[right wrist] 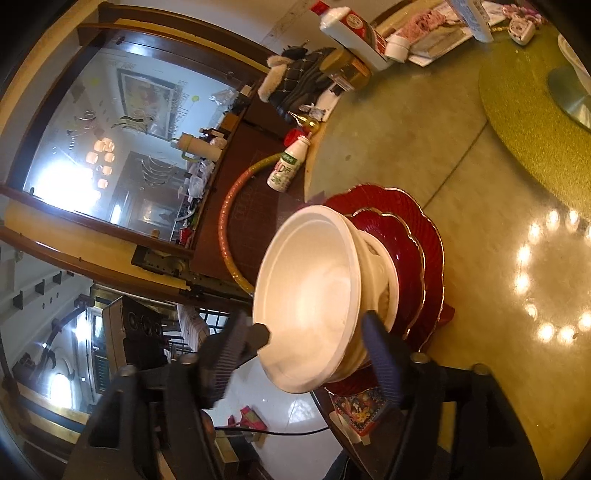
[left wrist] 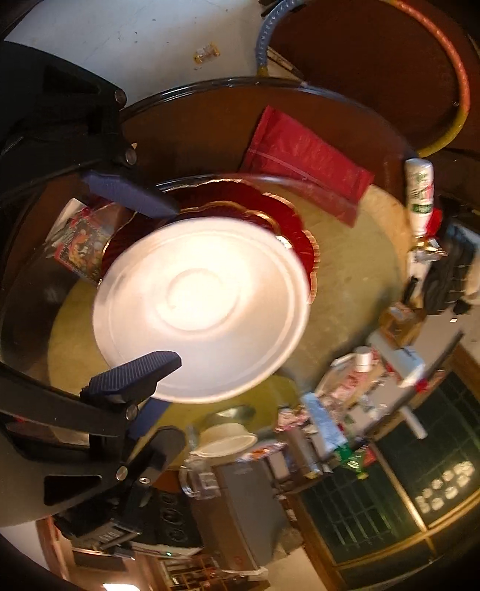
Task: Organize plates and bowls
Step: 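Open both tools to release the large white bowl and withdraw, then move both tools over the green mat toward the beige ribbed paper plate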
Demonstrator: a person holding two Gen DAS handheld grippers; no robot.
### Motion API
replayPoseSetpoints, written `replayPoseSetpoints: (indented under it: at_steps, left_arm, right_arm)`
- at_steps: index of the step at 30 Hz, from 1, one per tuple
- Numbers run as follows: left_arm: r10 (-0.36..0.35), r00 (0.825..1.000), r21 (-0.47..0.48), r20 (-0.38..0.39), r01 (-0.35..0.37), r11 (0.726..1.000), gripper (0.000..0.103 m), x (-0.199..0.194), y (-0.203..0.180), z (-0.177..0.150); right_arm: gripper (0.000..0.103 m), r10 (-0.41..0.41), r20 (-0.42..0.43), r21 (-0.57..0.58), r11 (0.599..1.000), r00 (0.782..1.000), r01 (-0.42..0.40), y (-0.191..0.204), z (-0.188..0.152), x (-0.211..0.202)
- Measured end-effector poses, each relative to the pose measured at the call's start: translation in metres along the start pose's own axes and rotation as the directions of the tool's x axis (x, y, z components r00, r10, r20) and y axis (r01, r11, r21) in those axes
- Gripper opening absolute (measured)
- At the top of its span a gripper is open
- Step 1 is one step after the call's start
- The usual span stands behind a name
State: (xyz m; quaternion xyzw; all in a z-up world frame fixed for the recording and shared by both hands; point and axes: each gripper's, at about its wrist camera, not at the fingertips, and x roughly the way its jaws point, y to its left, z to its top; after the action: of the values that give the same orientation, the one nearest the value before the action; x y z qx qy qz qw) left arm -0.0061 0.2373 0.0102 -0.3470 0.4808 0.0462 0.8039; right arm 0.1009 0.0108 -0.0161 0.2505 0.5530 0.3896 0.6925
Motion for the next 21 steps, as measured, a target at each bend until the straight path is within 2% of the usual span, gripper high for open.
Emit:
replayPoseSetpoints:
  at_steps: [3,6,7,9,10,11,13,15,16,17,18,19,20,21]
  left_arm:
    - [0.014,0.998,0.006,0.060,-0.014,1.000,0.075,-0.011,0.001,0.000]
    - [0.059,0.980,0.022,0.189,-0.064,0.998,0.075,-0.029,-0.001,-0.004]
    - [0.074,0.966,0.041,0.247,-0.087,0.995,0.075,-0.035,-0.004,-0.007]
    - [0.079,0.927,0.100,0.366,-0.123,0.987,0.075,-0.048,-0.014,-0.015]
    - [0.073,0.897,0.139,0.437,-0.147,0.979,0.075,-0.055,-0.023,-0.024]
    - [0.060,0.879,0.164,0.474,-0.155,0.974,0.076,-0.058,-0.028,-0.028]
    - [0.022,0.831,0.216,0.556,-0.171,0.961,0.085,-0.066,-0.041,-0.040]
    - [-0.033,0.763,0.271,0.646,-0.188,0.944,0.091,-0.069,-0.059,-0.057]
    - [-0.061,0.748,0.304,0.660,-0.192,0.933,0.096,-0.068,-0.068,-0.062]
    - [-0.087,0.743,0.339,0.664,-0.195,0.921,0.103,-0.064,-0.076,-0.066]
    - [-0.105,0.741,0.362,0.663,-0.195,0.911,0.103,-0.062,-0.082,-0.066]
    - [-0.132,0.746,0.409,0.653,-0.201,0.890,0.103,-0.052,-0.093,-0.071]
    - [-0.148,0.759,0.440,0.634,-0.197,0.876,0.103,-0.045,-0.101,-0.073]
    - [-0.168,0.781,0.477,0.602,-0.182,0.860,0.103,-0.034,-0.110,-0.074]
  right_arm:
    - [0.081,0.003,0.031,-0.031,1.000,1.000,-0.003,0.005,-0.002,-0.007]
    - [0.086,0.002,0.103,-0.094,0.995,0.995,0.007,0.015,-0.007,-0.021]
    - [0.088,0.003,0.126,-0.120,0.993,0.992,0.013,0.018,-0.009,-0.025]
    - [0.092,-0.004,0.184,-0.199,0.979,0.983,0.041,0.029,-0.015,-0.038]
    - [0.093,-0.011,0.229,-0.242,0.968,0.973,0.068,0.034,-0.020,-0.046]
    - [0.098,-0.015,0.291,-0.287,0.952,0.957,0.102,0.038,-0.026,-0.057]
    - [0.103,-0.023,0.417,-0.340,0.923,0.909,0.179,0.042,-0.039,-0.077]
    - [0.103,0.014,0.562,-0.374,0.896,0.827,0.240,0.041,-0.056,-0.102]
    - [0.103,0.036,0.623,-0.387,0.882,0.781,0.268,0.038,-0.064,-0.114]
    - [0.103,0.052,0.677,-0.396,0.866,0.734,0.304,0.033,-0.071,-0.126]
    - [0.103,0.050,0.707,-0.395,0.855,0.705,0.335,0.028,-0.075,-0.134]
    - [0.103,0.035,0.729,-0.386,0.845,0.683,0.369,0.023,-0.077,-0.142]
    - [0.103,0.011,0.738,-0.375,0.838,0.674,0.397,0.017,-0.078,-0.150]
    - [0.103,-0.019,0.738,-0.360,0.835,0.675,0.416,0.008,-0.077,-0.156]
